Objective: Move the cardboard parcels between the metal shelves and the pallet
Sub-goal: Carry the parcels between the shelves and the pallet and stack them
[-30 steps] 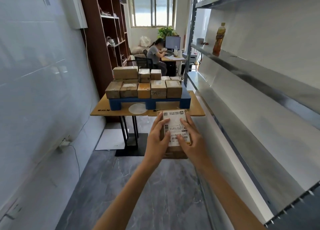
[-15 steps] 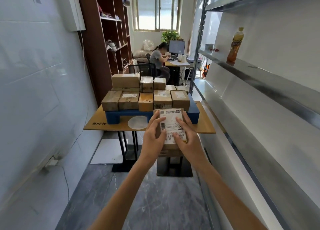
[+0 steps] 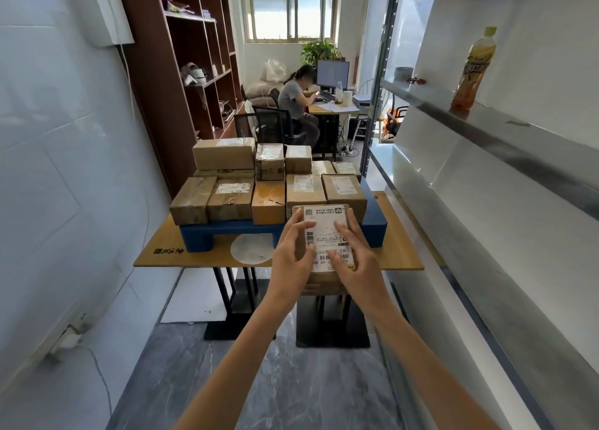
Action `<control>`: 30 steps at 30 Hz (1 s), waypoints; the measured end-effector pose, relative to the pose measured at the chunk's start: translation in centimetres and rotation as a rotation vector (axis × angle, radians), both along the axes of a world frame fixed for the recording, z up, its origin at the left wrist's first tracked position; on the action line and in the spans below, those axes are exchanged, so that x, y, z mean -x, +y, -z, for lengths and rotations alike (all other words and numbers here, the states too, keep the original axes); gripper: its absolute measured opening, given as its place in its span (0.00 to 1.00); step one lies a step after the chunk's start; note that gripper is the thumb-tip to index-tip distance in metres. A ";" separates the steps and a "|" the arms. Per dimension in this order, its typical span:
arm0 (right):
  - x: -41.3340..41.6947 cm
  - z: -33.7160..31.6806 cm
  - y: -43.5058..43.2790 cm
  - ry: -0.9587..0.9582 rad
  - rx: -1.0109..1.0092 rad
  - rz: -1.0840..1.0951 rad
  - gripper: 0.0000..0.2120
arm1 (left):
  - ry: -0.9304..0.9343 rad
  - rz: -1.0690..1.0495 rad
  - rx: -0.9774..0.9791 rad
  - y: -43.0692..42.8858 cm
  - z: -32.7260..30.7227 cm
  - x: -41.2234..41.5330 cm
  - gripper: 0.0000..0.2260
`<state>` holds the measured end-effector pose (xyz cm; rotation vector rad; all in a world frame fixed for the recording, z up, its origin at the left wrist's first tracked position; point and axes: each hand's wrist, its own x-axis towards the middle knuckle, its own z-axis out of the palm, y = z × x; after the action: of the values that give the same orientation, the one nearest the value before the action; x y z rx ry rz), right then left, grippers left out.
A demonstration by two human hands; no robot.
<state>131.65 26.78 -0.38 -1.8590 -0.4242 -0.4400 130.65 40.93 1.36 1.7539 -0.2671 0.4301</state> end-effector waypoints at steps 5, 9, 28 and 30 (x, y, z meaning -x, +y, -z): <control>-8.7 0.5 -1.7 -0.005 0.011 0.006 0.25 | -0.010 -0.002 0.007 -1.7 0.7 -8.6 0.16; -16.6 0.0 -3.3 0.037 -0.012 0.019 0.25 | -0.002 0.003 0.016 -3.5 0.4 -16.5 0.16; -46.7 3.4 -5.2 0.152 -0.128 0.074 0.25 | 0.080 0.057 0.027 -4.9 1.9 -46.3 0.19; -50.1 3.5 -4.9 0.176 -0.170 0.101 0.24 | 0.084 0.069 0.016 -4.5 2.1 -50.2 0.19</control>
<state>181.77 21.83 -3.91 -1.7415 -0.1691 -0.3648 180.83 36.48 -0.72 1.7369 -0.2623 0.3072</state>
